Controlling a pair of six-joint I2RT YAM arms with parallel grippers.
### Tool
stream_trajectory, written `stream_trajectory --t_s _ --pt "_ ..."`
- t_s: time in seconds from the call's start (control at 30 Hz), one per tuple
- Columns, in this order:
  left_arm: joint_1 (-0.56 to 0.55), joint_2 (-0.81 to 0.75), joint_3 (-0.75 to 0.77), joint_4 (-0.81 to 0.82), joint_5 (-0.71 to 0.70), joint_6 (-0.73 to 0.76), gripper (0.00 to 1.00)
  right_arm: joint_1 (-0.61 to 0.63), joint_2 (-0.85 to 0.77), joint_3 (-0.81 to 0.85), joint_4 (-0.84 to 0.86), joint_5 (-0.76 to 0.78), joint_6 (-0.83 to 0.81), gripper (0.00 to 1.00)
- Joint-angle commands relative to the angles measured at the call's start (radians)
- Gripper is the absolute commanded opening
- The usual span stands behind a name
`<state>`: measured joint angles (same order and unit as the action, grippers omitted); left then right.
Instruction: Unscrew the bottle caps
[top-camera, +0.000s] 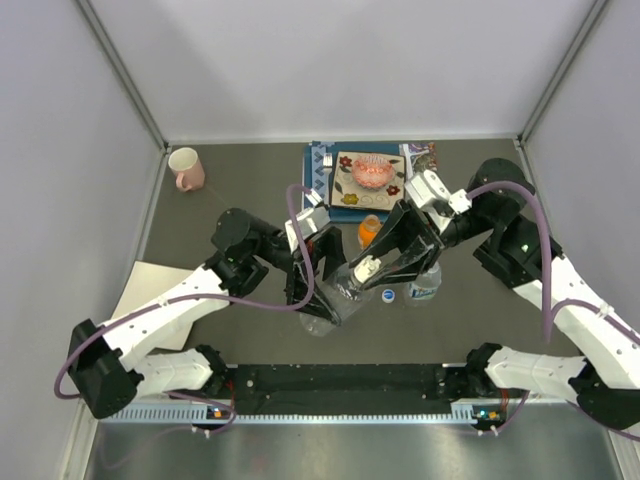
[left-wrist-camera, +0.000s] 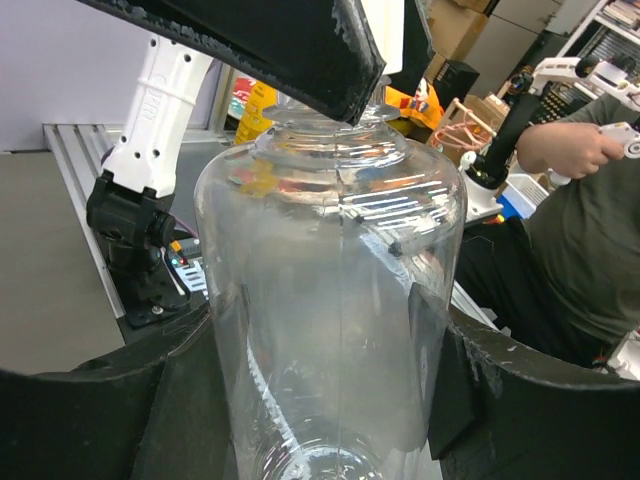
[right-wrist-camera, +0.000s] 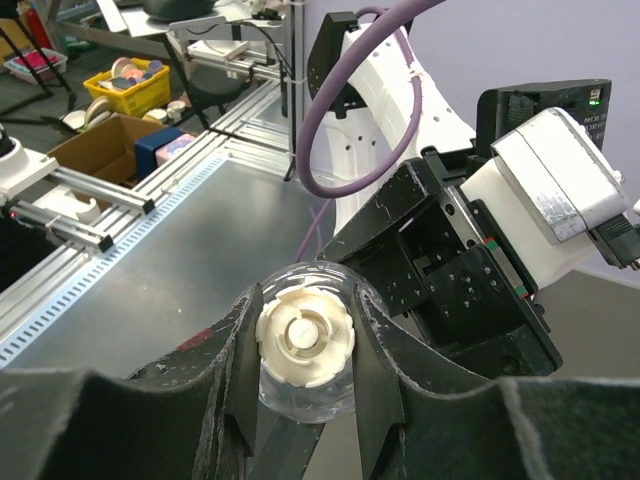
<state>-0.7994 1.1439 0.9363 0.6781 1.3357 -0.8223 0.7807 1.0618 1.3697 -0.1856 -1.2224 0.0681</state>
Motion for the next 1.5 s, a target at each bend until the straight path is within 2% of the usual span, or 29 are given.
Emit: stream_trajectory --t_s 0.0,0.07,0.1,0.13,0.17,0.2,0.27,0.43,0.47,0.57,0.6,0.7,0.87,0.9,1.07,1.27,1.3,1.47 --pt "0.017 -0.004 0.018 0.190 -0.040 -0.069 0.43 0.008 0.003 -0.029 -0.081 -0.157 0.015 0.00" --pt "0.019 -0.012 0.025 0.103 -0.049 -0.008 0.43 0.006 -0.011 -0.026 -0.084 -0.093 0.021 0.08" --pt "0.017 -0.018 0.032 0.050 -0.056 0.032 0.43 0.006 -0.016 -0.023 -0.090 -0.027 0.022 0.26" --pt "0.017 -0.030 0.038 -0.010 -0.067 0.126 0.43 0.006 -0.019 -0.014 -0.094 0.006 0.027 0.29" --pt "0.019 -0.035 0.053 -0.152 -0.104 0.181 0.43 0.008 -0.028 -0.008 -0.098 0.038 0.032 0.33" --pt "0.017 -0.042 0.061 -0.216 -0.124 0.234 0.43 0.006 -0.029 -0.001 -0.103 0.104 0.036 0.45" --pt "0.016 -0.059 0.071 -0.309 -0.177 0.357 0.43 0.006 -0.037 0.014 -0.109 0.153 0.041 0.50" --pt "0.017 -0.072 0.064 -0.354 -0.205 0.407 0.46 0.006 -0.043 0.043 -0.138 0.264 0.032 0.54" --pt "0.016 -0.070 0.064 -0.353 -0.205 0.407 0.46 0.006 -0.042 0.048 -0.140 0.270 0.032 0.61" --pt "0.016 -0.073 0.064 -0.367 -0.231 0.422 0.47 0.006 -0.045 0.061 -0.144 0.354 0.039 0.71" --pt "0.017 -0.076 0.064 -0.380 -0.243 0.449 0.47 0.006 -0.046 0.066 -0.140 0.407 0.044 0.78" --pt "0.017 -0.085 0.065 -0.440 -0.320 0.508 0.46 0.006 -0.046 0.094 -0.137 0.532 0.076 0.88" --pt "0.014 -0.087 0.071 -0.503 -0.441 0.564 0.42 0.008 -0.046 0.134 -0.137 0.768 0.151 0.95" --pt "0.012 -0.087 0.071 -0.511 -0.460 0.587 0.41 0.006 -0.048 0.137 -0.138 0.882 0.194 0.95" --pt "-0.012 -0.107 0.058 -0.552 -0.659 0.673 0.41 0.014 -0.054 0.135 -0.156 1.075 0.318 0.95" --pt "-0.064 -0.128 0.016 -0.548 -1.053 0.750 0.40 0.100 -0.016 0.115 -0.207 1.345 0.381 0.93" --pt "-0.078 -0.131 0.009 -0.540 -1.143 0.758 0.40 0.110 -0.008 0.115 -0.209 1.362 0.395 0.93" --pt "-0.122 -0.131 -0.016 -0.517 -1.369 0.788 0.38 0.126 0.044 0.124 -0.215 1.446 0.432 0.89"
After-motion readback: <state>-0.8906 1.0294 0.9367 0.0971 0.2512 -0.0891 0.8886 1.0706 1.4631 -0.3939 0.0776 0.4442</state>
